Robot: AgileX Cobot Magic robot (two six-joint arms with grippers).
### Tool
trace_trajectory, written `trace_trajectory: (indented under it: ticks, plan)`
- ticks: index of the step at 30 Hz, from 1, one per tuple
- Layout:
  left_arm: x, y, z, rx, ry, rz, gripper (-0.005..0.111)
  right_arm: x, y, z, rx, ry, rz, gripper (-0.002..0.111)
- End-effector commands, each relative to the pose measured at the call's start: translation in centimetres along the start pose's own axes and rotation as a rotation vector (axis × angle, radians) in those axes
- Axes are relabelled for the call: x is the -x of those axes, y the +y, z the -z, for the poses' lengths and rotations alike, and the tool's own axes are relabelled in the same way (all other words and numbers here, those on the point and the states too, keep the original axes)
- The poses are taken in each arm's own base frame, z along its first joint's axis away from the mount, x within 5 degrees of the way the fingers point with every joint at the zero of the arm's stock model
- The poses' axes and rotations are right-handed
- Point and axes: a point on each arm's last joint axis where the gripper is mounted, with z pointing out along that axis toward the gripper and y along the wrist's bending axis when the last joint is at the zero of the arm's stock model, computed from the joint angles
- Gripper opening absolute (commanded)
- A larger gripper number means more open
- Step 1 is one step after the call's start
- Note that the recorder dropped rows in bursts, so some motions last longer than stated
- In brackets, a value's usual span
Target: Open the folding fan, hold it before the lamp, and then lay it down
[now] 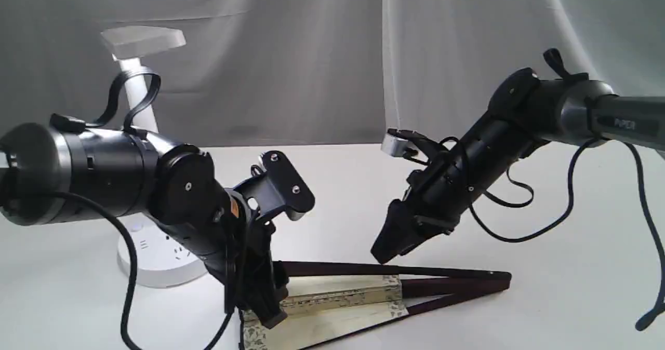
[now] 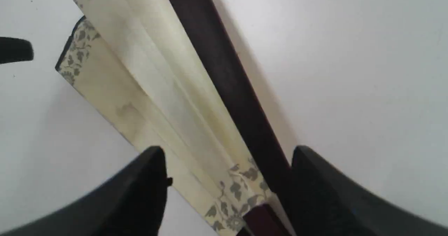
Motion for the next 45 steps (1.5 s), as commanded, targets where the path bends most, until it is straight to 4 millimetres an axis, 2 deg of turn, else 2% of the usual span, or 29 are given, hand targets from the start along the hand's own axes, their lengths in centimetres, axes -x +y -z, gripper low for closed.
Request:
trace_trajectory:
  ticks: [1,12,21,31,35,39,43,45]
  plan:
    - [0.2,-0.6,1.3,-0.059,-0.001,0.095,0.058,-0.3,-0.1,-0.3,-0.004,0.022,0.026,0.053]
    - [0.3,-1.5,1.9,-0.159,0.002,0.225,0.058,-1.1,-1.5,-3.1,0.061,0.028,-0.005,0.050]
    - [0.2,-1.8,1.9,-0.189,0.026,0.237,0.058,-1.6,-2.1,-2.8,0.045,0.043,0.009,0.047]
    - [0.1,-1.9,2.0,-0.197,0.038,0.240,0.058,-1.5,-2.8,-1.7,0.085,-0.055,-0.058,0.023]
    - [0.1,-1.9,2.0,-0.197,0.039,0.244,0.058,-1.7,-2.9,-1.7,0.074,-0.039,-0.058,0.017]
    - [0.1,-1.9,2.0,-0.197,0.040,0.261,0.058,-1.7,-3.0,-1.7,0.069,-0.031,-0.054,0.021]
    - [0.1,-1.9,2.0,-0.197,0.040,0.261,0.058,-1.8,-3.0,-1.8,0.066,-0.027,-0.052,0.042]
    - [0.1,-1.9,2.0,-0.197,0.040,0.261,0.058,-1.8,-3.0,-1.8,0.060,-0.018,-0.060,0.047]
